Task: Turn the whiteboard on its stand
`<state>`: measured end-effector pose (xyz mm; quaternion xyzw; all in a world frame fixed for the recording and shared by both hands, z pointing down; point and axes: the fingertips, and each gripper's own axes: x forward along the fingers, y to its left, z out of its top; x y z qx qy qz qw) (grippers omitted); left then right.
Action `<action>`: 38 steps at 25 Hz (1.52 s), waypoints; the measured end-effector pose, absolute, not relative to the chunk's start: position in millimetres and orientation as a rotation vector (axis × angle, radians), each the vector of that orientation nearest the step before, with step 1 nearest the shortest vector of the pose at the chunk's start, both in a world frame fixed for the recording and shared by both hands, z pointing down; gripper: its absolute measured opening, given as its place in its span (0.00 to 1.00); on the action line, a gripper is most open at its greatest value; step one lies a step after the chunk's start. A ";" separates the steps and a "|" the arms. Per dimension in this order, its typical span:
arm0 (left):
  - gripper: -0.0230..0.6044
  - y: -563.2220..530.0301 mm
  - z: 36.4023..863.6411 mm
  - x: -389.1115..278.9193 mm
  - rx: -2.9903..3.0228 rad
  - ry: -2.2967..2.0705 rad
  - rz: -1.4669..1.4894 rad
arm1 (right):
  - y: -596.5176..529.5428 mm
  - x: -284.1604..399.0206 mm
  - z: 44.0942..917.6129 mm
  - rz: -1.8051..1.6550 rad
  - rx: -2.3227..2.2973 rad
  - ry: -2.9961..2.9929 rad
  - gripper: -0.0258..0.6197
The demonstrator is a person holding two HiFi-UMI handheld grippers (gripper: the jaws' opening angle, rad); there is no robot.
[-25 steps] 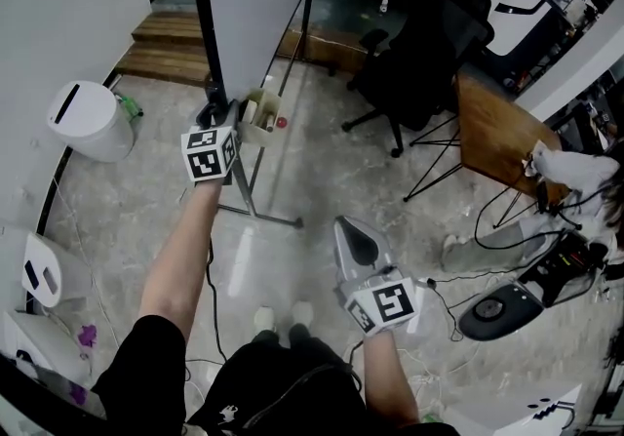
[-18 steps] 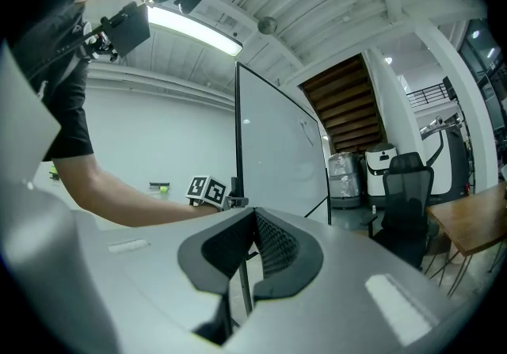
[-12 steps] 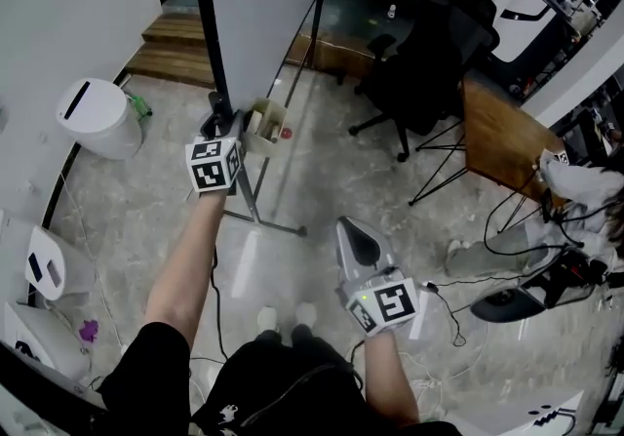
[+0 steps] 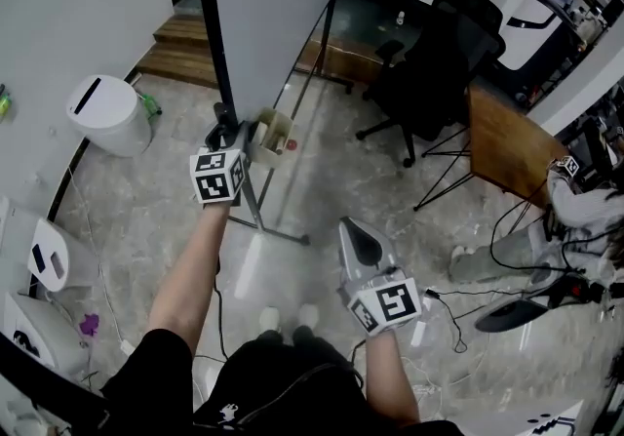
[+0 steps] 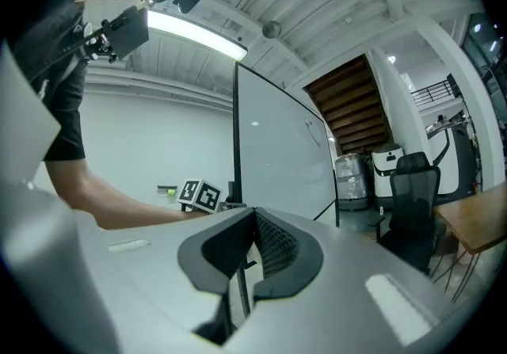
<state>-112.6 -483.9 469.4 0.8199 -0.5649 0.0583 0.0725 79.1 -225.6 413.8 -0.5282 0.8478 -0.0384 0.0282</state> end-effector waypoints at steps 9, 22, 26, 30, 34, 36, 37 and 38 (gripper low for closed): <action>0.34 -454.1 470.6 -115.7 2.450 -1.720 0.170 | -214.1 89.5 413.1 -0.109 -1.632 2.606 0.05; 0.34 -412.6 470.3 -121.6 2.436 -1.735 0.177 | -202.0 86.6 406.2 -0.089 -1.587 2.618 0.05; 0.34 -405.3 471.3 -122.8 2.446 -1.729 0.189 | -202.3 85.7 401.2 -0.071 -1.585 2.615 0.05; 0.34 -405.7 470.9 -125.1 2.469 -1.729 0.193 | -204.3 82.9 397.0 -0.055 -1.583 2.614 0.05; 0.35 -407.5 473.0 -125.0 2.486 -1.715 0.197 | -204.5 82.3 395.9 -0.048 -1.585 2.609 0.05; 0.35 -407.4 469.9 -125.2 2.500 -1.706 0.187 | -205.4 81.7 395.1 -0.042 -1.587 2.608 0.05; 0.36 -406.6 466.7 -125.6 2.512 -1.705 0.181 | -205.7 81.1 395.2 -0.043 -1.587 2.609 0.05; 0.37 -405.3 463.1 -125.8 2.525 -1.703 0.179 | -205.7 80.6 395.6 -0.045 -1.588 2.609 0.05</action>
